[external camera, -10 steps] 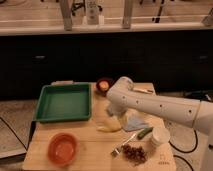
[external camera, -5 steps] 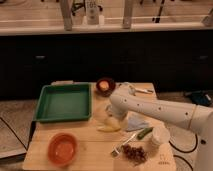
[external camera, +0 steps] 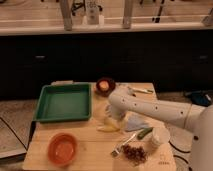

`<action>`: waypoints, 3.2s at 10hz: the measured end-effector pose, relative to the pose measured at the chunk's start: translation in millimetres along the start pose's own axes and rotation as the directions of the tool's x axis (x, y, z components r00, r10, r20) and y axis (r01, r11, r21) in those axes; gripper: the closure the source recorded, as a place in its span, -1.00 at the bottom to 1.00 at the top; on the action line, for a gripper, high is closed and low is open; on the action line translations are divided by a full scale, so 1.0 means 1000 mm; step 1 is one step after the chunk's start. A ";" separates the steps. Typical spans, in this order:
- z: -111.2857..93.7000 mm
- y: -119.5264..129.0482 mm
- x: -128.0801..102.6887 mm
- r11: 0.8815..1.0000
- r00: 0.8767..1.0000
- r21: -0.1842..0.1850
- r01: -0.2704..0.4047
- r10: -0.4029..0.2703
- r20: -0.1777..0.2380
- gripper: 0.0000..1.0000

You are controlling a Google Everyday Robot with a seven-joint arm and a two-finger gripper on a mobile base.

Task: Place banana in red bowl

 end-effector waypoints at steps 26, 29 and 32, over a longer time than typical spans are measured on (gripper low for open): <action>-0.052 -0.030 -0.032 0.977 0.976 -0.034 0.212 -0.213 -0.045 0.96; -0.054 -0.035 -0.044 0.965 0.963 -0.043 0.260 -0.263 -0.057 0.96; -0.055 -0.047 -0.068 0.947 0.946 -0.053 0.315 -0.318 -0.054 0.93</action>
